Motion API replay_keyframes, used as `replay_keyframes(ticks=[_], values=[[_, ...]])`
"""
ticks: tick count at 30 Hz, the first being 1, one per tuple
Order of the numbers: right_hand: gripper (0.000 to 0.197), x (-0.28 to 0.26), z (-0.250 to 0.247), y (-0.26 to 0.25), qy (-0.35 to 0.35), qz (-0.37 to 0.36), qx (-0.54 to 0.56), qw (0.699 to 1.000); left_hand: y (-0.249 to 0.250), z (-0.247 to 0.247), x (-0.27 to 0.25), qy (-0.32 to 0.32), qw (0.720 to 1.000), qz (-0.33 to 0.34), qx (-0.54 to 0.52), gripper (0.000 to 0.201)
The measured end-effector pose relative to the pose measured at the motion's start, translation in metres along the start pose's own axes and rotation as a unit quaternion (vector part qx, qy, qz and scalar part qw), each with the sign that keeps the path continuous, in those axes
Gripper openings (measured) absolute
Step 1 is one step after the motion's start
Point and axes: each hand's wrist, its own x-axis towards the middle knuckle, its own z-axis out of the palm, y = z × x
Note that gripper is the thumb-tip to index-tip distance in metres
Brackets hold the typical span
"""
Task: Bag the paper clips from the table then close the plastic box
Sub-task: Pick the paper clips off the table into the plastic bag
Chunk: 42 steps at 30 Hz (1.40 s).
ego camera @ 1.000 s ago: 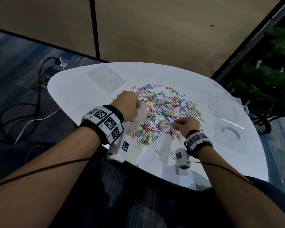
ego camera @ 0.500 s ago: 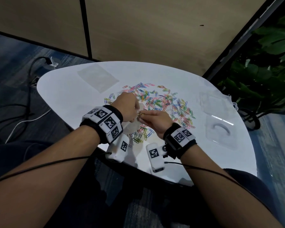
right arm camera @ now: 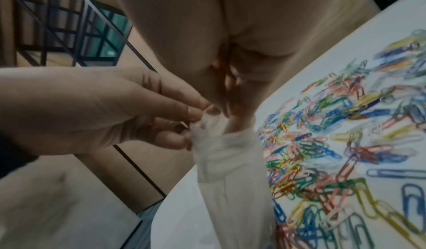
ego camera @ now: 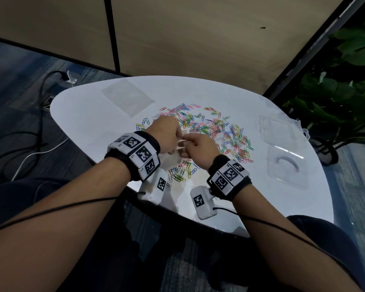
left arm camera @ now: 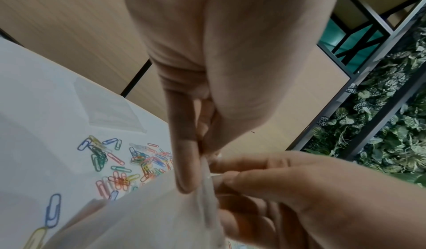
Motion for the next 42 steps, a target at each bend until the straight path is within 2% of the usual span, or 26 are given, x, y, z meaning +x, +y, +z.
replay_keyframes(ticks=[3,4,5,7,9,10,11,12,14,16,19,21,25,29,31,33,38,42], values=[[0.023,-0.017,-0.018,-0.001,0.046,-0.015,0.189,0.981,-0.003,-0.012,-0.004,0.011,1.0,-0.005,0.018,0.034],[0.021,-0.019,-0.025,0.006,0.069,-0.001,0.204,0.976,-0.006,-0.018,-0.006,0.015,1.0,-0.008,0.018,0.035],[0.022,-0.022,-0.034,0.015,0.086,0.027,0.176,0.98,-0.01,-0.025,-0.009,0.022,1.0,-0.012,0.016,0.035],[0.034,-0.031,-0.052,0.042,0.086,0.124,-0.014,0.988,-0.021,-0.04,-0.016,0.047,0.998,-0.028,-0.001,0.029],[0.059,-0.044,-0.058,0.073,0.044,0.231,-0.226,0.945,-0.032,-0.055,-0.025,0.079,0.995,-0.047,-0.038,0.026],[0.073,-0.052,-0.057,0.088,0.026,0.27,-0.271,0.923,-0.038,-0.062,-0.03,0.094,0.993,-0.053,-0.055,0.027],[0.085,-0.059,-0.053,0.099,0.019,0.291,-0.266,0.919,-0.043,-0.067,-0.035,0.107,0.99,-0.057,-0.067,0.028],[0.096,-0.064,-0.048,0.108,0.02,0.296,-0.237,0.925,-0.047,-0.071,-0.039,0.118,0.988,-0.06,-0.075,0.029],[0.109,-0.064,-0.033,0.115,0.034,0.251,-0.229,0.94,-0.055,-0.076,-0.047,0.13,0.986,-0.064,-0.08,0.031],[0.112,-0.058,-0.012,0.11,0.038,0.194,-0.261,0.945,-0.064,-0.077,-0.05,0.133,0.985,-0.075,-0.079,0.03],[0.121,-0.043,0.026,0.094,0.032,0.16,-0.249,0.955,-0.078,-0.072,-0.051,0.124,0.985,-0.102,-0.068,0.029],[0.117,-0.032,0.045,0.083,0.042,0.146,-0.262,0.953,-0.084,-0.068,-0.05,0.111,0.986,-0.114,-0.052,0.028],[0.094,-0.014,0.063,0.074,0.065,0.105,-0.266,0.956,-0.088,-0.061,-0.043,0.09,0.989,-0.109,-0.039,0.029],[0.055,-0.002,0.068,0.072,0.073,0.021,-0.336,0.939,-0.085,-0.058,-0.035,0.07,0.992,-0.098,-0.035,0.026],[0.035,0.004,0.066,0.069,0.073,-0.005,-0.375,0.924,-0.083,-0.055,-0.031,0.063,0.993,-0.092,-0.03,0.029],[0.024,0.011,0.062,0.064,0.08,-0.014,-0.381,0.921,-0.081,-0.053,-0.029,0.052,0.994,-0.09,-0.033,0.029],[0.014,0.019,0.037,0.058,0.094,0.051,-0.333,0.937,-0.081,-0.05,-0.028,0.042,0.994,-0.091,-0.036,0.027],[0.016,0.023,0.011,0.06,0.119,0.113,-0.205,0.965,-0.081,-0.05,-0.029,0.045,0.994,-0.092,-0.042,0.026]])
